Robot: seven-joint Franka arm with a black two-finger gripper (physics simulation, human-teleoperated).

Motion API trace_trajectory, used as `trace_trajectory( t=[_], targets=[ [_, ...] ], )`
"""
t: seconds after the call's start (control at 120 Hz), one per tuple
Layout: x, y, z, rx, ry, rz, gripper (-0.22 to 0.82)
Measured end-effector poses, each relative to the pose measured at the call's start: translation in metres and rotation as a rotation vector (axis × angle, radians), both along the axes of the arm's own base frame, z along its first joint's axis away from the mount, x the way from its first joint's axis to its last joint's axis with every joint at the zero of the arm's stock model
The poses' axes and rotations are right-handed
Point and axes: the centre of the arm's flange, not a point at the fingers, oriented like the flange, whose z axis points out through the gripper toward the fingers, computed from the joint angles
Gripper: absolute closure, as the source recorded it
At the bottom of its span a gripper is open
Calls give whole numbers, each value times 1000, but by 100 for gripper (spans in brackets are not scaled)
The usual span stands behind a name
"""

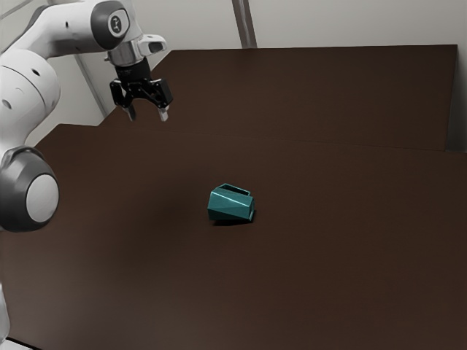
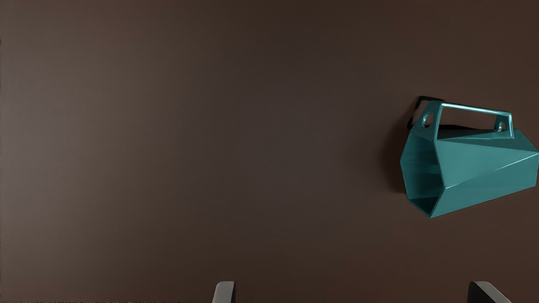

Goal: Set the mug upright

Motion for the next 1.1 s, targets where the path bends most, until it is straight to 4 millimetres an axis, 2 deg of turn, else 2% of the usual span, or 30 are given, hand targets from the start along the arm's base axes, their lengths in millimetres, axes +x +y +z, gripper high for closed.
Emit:
trace_trajectory(
  t=[0.192,0.3,0.4,0.492,0.567,0.708,0.808,0.933,1.1],
  targets=[
    [-3,2,3,9,1,14,0],
    [-13,5,-2,-10,27,26,0],
    [-23,6,-23,-28,79,37,0],
    [-42,11,-41,-95,111,56,0],
    [-57,28,-67,-172,124,93,0],
    [-71,42,-90,-306,80,107,0],
    [-82,53,-115,-434,58,138,0],
    [-85,51,-138,-556,14,145,0],
    [-72,41,-172,-647,-45,127,0]
  ],
)
